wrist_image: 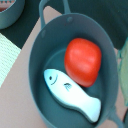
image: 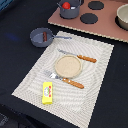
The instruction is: Interact with the objects in diverse but meaningful ways.
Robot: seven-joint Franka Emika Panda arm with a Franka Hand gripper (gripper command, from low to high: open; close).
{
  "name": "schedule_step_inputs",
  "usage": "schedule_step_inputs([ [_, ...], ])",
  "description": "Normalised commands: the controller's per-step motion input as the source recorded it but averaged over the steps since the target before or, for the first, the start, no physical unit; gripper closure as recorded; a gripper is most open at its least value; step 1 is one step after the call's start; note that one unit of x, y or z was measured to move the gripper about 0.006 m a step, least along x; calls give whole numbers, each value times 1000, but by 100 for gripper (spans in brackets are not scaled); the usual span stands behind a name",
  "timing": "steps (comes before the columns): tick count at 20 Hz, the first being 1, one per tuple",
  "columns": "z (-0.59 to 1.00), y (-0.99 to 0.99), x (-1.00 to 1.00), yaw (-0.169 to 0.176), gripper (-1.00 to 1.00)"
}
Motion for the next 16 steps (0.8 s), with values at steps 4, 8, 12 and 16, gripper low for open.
schedule_step_inputs([
  [4, -290, -175, 21, 1, -100],
  [8, -354, -172, -31, 6, -100],
  [12, -382, -174, -177, 3, -100],
  [16, -388, -189, -264, 6, -100],
])
